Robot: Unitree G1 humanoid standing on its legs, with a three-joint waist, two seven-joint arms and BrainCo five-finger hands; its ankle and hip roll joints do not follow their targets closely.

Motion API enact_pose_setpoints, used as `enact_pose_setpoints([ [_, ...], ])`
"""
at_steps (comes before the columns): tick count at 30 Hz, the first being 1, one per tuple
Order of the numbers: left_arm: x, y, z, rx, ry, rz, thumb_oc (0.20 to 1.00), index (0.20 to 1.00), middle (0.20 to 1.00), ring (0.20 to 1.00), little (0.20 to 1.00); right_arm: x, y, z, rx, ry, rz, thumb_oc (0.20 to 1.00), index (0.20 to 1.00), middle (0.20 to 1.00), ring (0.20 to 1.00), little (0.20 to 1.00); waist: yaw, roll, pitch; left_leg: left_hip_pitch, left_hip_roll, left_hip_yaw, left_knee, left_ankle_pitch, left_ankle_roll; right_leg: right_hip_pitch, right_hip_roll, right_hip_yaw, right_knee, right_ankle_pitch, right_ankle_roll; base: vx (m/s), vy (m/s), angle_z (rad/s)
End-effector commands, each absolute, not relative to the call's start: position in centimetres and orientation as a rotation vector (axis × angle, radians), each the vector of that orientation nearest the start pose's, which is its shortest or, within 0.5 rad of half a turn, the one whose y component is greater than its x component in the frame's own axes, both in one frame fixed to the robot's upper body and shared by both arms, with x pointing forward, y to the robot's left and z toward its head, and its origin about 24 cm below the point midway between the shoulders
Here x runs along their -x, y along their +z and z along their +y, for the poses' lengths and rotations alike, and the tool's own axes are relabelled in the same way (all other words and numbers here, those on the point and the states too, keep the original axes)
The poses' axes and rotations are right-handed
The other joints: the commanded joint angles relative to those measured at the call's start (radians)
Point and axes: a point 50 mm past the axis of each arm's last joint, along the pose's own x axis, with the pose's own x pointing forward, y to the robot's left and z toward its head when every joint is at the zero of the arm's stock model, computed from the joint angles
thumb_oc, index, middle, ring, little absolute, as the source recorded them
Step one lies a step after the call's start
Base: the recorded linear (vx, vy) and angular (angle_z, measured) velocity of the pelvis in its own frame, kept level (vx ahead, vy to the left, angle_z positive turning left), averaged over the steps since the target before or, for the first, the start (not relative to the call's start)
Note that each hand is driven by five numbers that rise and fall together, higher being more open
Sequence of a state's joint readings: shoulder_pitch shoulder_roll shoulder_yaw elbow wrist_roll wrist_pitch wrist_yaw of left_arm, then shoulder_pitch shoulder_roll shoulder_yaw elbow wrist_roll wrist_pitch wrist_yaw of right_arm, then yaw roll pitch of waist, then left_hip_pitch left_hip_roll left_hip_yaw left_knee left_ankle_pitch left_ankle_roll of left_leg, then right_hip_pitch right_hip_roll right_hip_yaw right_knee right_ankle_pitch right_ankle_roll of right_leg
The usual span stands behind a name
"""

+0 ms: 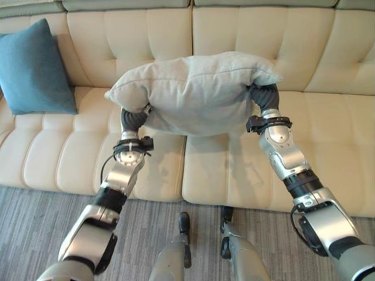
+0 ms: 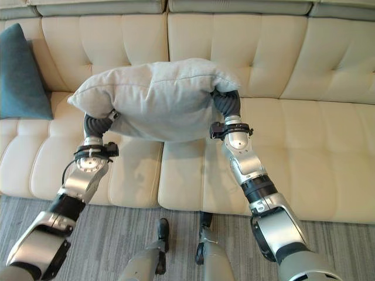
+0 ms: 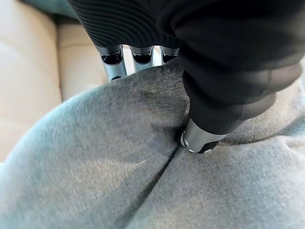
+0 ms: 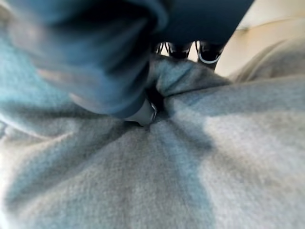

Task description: Pick up all the scattered cushions and arrange them neatly on the sofa.

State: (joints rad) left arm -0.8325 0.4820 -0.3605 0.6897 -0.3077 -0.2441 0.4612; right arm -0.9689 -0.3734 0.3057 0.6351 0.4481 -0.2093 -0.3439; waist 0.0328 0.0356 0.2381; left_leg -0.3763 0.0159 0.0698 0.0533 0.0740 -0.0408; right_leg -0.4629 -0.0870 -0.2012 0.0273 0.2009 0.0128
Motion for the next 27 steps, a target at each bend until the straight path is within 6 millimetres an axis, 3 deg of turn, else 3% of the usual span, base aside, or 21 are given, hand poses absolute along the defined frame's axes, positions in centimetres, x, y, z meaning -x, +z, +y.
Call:
enact_pose_setpoints([
  [1, -38.3, 25.9, 16.5, -0.210, 0.174, -0.694, 0.200, 0.200, 0.200, 0.200, 0.200, -37.3, 31.5, -9.5, -0.069, 0.092, -0.803, 0.200, 0.200, 0.200, 0.200, 0.200, 0.017, -0.029, 0.033, 0.000, -0.076, 0.014, 0.127, -0.162, 0.004, -0.018, -0.055, 0.060, 0.024, -0.069, 0.136, -0.02, -0.016, 0.25],
  [3, -39.0, 26.7, 17.0, -0.236, 0.196, -0.678, 0.200, 0.200, 0.200, 0.200, 0.200, -37.7, 32.8, -10.4, -0.018, 0.048, -0.811, 0.200, 0.200, 0.200, 0.200, 0.200, 0.016, -0.022, 0.050, -0.032, -0.077, 0.007, 0.133, -0.154, 0.001, -0.050, -0.058, 0.061, 0.033, -0.067, 0.137, -0.03, -0.015, 0.24],
  [4, -39.6, 26.8, 17.4, -0.247, 0.218, -0.637, 0.567, 0.567, 0.567, 0.567, 0.567, -38.4, 33.2, -11.2, 0.029, 0.013, -0.780, 0.464, 0.464, 0.464, 0.464, 0.464, 0.016, -0.020, 0.060, -0.051, -0.081, 0.006, 0.136, -0.149, 0.001, -0.070, -0.059, 0.062, 0.038, -0.065, 0.136, -0.04, -0.028, 0.11],
  [5, -40.0, 27.1, 17.7, -0.262, 0.229, -0.615, 1.000, 1.000, 1.000, 1.000, 1.000, -38.8, 33.5, -11.7, 0.040, -0.007, -0.765, 0.953, 0.953, 0.953, 0.953, 0.953, 0.016, -0.019, 0.066, -0.063, -0.079, 0.004, 0.136, -0.145, 0.000, -0.081, -0.060, 0.061, 0.040, -0.066, 0.136, -0.02, -0.036, 0.01],
  [6, -40.2, 27.6, 17.9, -0.264, 0.243, -0.609, 1.000, 1.000, 1.000, 1.000, 1.000, -38.9, 33.9, -12.1, 0.053, -0.020, -0.758, 1.000, 1.000, 1.000, 1.000, 1.000, 0.015, -0.019, 0.073, -0.073, -0.077, 0.002, 0.137, -0.142, -0.001, -0.090, -0.061, 0.059, 0.043, -0.066, 0.136, -0.02, -0.032, 0.05],
  [11, -40.0, 29.4, 19.4, -0.261, 0.291, -0.633, 1.000, 1.000, 1.000, 1.000, 1.000, -39.1, 35.1, -14.0, 0.064, -0.084, -0.754, 1.000, 1.000, 1.000, 1.000, 1.000, 0.014, -0.028, 0.088, -0.094, -0.075, -0.007, 0.140, -0.138, -0.005, -0.106, -0.060, 0.049, 0.043, -0.064, 0.138, 0.00, -0.039, 0.10],
  [14, -39.6, 30.8, 22.4, -0.304, 0.374, -0.637, 1.000, 1.000, 1.000, 1.000, 1.000, -38.7, 36.7, -16.2, 0.072, -0.158, -0.785, 1.000, 1.000, 1.000, 1.000, 1.000, 0.006, -0.045, 0.078, -0.099, -0.071, -0.010, 0.139, -0.138, -0.007, -0.103, -0.057, 0.051, 0.030, -0.053, 0.143, 0.01, -0.023, 0.02],
  [15, -39.6, 30.8, 22.4, -0.304, 0.374, -0.637, 1.000, 1.000, 1.000, 1.000, 1.000, -38.7, 36.8, -16.2, 0.072, -0.158, -0.786, 1.000, 1.000, 1.000, 1.000, 1.000, 0.006, -0.045, 0.079, -0.099, -0.070, -0.010, 0.139, -0.138, -0.007, -0.103, -0.057, 0.051, 0.029, -0.052, 0.143, 0.00, 0.000, 0.00],
  [16, -39.2, 31.2, 24.0, -0.317, 0.413, -0.635, 1.000, 1.000, 1.000, 1.000, 1.000, -38.5, 37.4, -17.2, 0.068, -0.188, -0.797, 1.000, 1.000, 1.000, 1.000, 1.000, 0.005, -0.052, 0.071, -0.093, -0.069, -0.007, 0.134, -0.139, -0.007, -0.096, -0.052, 0.056, 0.021, -0.050, 0.144, 0.00, 0.000, 0.00],
  [18, -39.0, 31.4, 24.6, -0.311, 0.426, -0.634, 1.000, 1.000, 1.000, 1.000, 1.000, -38.4, 37.6, -17.7, 0.058, -0.203, -0.797, 1.000, 1.000, 1.000, 1.000, 1.000, 0.006, -0.056, 0.069, -0.086, -0.069, -0.004, 0.130, -0.140, -0.007, -0.091, -0.050, 0.058, 0.016, -0.049, 0.145, 0.00, 0.000, 0.00],
  [22, -37.6, 30.9, 27.6, -0.306, 0.480, -0.638, 1.000, 1.000, 1.000, 1.000, 1.000, -38.0, 36.8, -20.5, 0.031, -0.264, -0.783, 1.000, 1.000, 1.000, 1.000, 1.000, 0.000, -0.067, 0.053, -0.047, -0.069, -0.002, 0.116, -0.147, -0.006, -0.051, -0.044, 0.068, -0.002, -0.044, 0.144, 0.00, 0.001, -0.01],
  [25, -36.9, 29.9, 28.4, -0.336, 0.479, -0.642, 1.000, 1.000, 1.000, 1.000, 1.000, -37.6, 35.7, -21.6, 0.055, -0.271, -0.783, 1.000, 1.000, 1.000, 1.000, 1.000, -0.005, -0.073, 0.051, -0.034, -0.073, 0.000, 0.112, -0.143, -0.005, -0.034, -0.048, 0.070, -0.010, -0.037, 0.143, 0.00, 0.000, 0.00],
  [26, -35.9, 28.0, 29.1, -0.352, 0.464, -0.632, 1.000, 1.000, 1.000, 1.000, 1.000, -36.8, 33.8, -22.9, 0.091, -0.279, -0.782, 1.000, 1.000, 1.000, 1.000, 1.000, -0.008, -0.072, 0.055, -0.014, -0.069, 0.002, 0.113, -0.153, -0.006, -0.014, -0.044, 0.070, -0.012, -0.043, 0.142, 0.00, 0.000, 0.00],
  [27, -35.8, 27.8, 29.1, -0.354, 0.464, -0.628, 1.000, 1.000, 1.000, 1.000, 1.000, -36.7, 33.6, -22.9, 0.091, -0.278, -0.778, 1.000, 1.000, 1.000, 1.000, 1.000, -0.011, -0.075, 0.051, -0.016, -0.072, 0.002, 0.110, -0.146, -0.005, -0.015, -0.048, 0.071, -0.014, -0.038, 0.142, 0.00, 0.000, 0.00],
])
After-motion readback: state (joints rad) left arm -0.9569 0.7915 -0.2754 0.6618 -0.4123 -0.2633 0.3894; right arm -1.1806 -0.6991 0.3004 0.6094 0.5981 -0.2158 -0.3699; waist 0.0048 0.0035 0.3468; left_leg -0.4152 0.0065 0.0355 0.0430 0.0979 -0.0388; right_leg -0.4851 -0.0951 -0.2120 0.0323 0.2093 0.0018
